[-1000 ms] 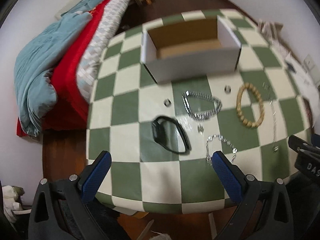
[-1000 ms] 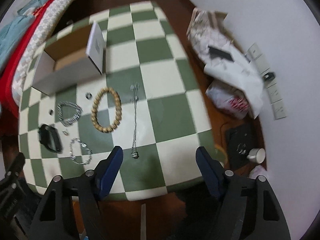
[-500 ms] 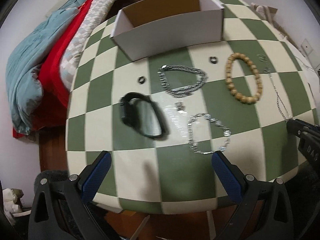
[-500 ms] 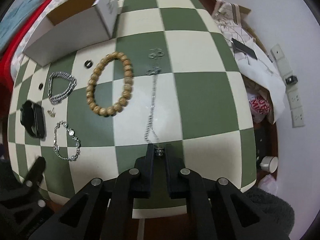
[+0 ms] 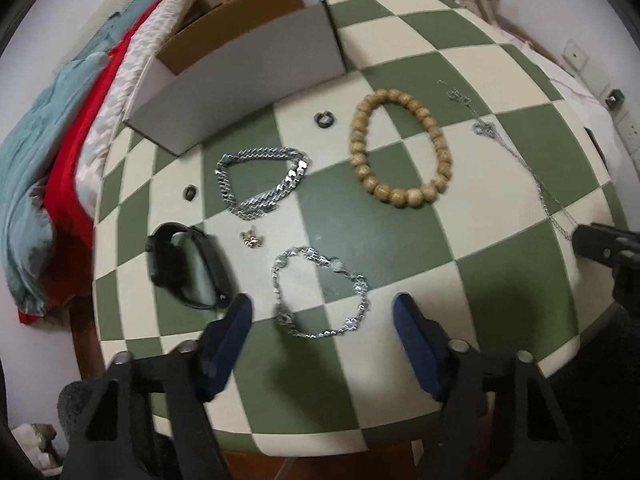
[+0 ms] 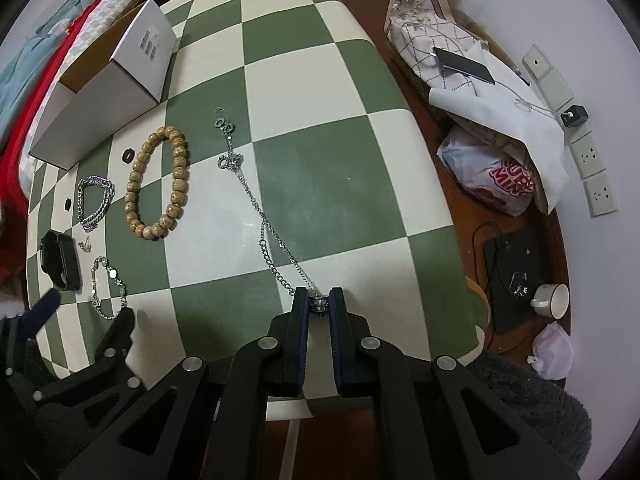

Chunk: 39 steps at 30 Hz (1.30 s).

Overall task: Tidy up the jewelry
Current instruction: 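Grasp the silver charm bracelet with the left tool while the right tool lifts the necklace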

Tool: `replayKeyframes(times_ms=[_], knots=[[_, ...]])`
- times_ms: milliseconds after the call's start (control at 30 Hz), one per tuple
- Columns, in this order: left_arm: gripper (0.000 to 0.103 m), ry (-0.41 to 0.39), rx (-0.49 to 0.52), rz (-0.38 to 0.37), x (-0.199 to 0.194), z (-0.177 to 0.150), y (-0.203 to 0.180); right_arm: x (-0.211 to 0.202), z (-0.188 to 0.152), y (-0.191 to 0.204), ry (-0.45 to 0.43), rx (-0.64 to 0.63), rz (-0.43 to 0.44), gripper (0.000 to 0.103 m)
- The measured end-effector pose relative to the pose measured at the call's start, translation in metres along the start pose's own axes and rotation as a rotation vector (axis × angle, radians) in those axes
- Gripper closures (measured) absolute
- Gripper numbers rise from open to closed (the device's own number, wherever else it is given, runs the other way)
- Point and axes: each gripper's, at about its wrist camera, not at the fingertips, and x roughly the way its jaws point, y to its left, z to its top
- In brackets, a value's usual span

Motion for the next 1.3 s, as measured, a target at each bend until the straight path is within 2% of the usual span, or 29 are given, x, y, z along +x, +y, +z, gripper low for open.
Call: replayKeyframes(times_ms=[67,133,167,267,533,800,1067,1133,1200,1233,1267,1300], knots=[[0.082,-0.007,-0.002,-0.061,0.0,0.001,-0.001,0.001,0.001,0.0,0.0,-0.004,-0.004,0.093],[0.098,-0.008,-0.001,-0.106,0.001,0.002,-0.003,0.001,0.001,0.001,-0.001,-0.009,-0.01,0.093],[0.102,-0.01,0.004,-0.105,0.001,0.003,-0.005,0.001,0.001,0.001,-0.002,-0.012,-0.012,0.092],[0.103,-0.012,0.001,-0.102,0.001,0.002,-0.005,0.001,0.001,0.001,0.006,-0.007,0.003,0.092],[0.103,-0.063,-0.087,-0.174,-0.027,0.008,0.028,-0.018,-0.002,-0.013,-0.001,0.113,0.204,0.093],[0.103,-0.103,-0.207,-0.261,-0.057,0.022,0.074,-0.061,0.009,-0.004,-0.074,0.1,0.275,0.093],[0.103,-0.144,-0.264,-0.28,-0.078,0.028,0.106,-0.102,0.024,0.007,-0.145,0.073,0.327,0.093],[0.103,-0.13,-0.264,-0.336,-0.071,0.027,0.106,-0.11,0.026,0.01,-0.162,0.064,0.329,0.093],[0.098,-0.07,-0.257,-0.367,-0.053,0.025,0.102,-0.115,0.028,0.012,-0.172,0.059,0.328,0.093],[0.09,-0.039,-0.254,-0.367,-0.045,0.024,0.098,-0.115,0.029,0.012,-0.173,0.058,0.324,0.093],[0.074,0.0,-0.26,-0.371,-0.031,0.021,0.094,-0.114,0.029,0.012,-0.172,0.059,0.32,0.093],[0.066,0.023,-0.27,-0.376,-0.021,0.018,0.091,-0.113,0.029,0.012,-0.169,0.061,0.317,0.093]])
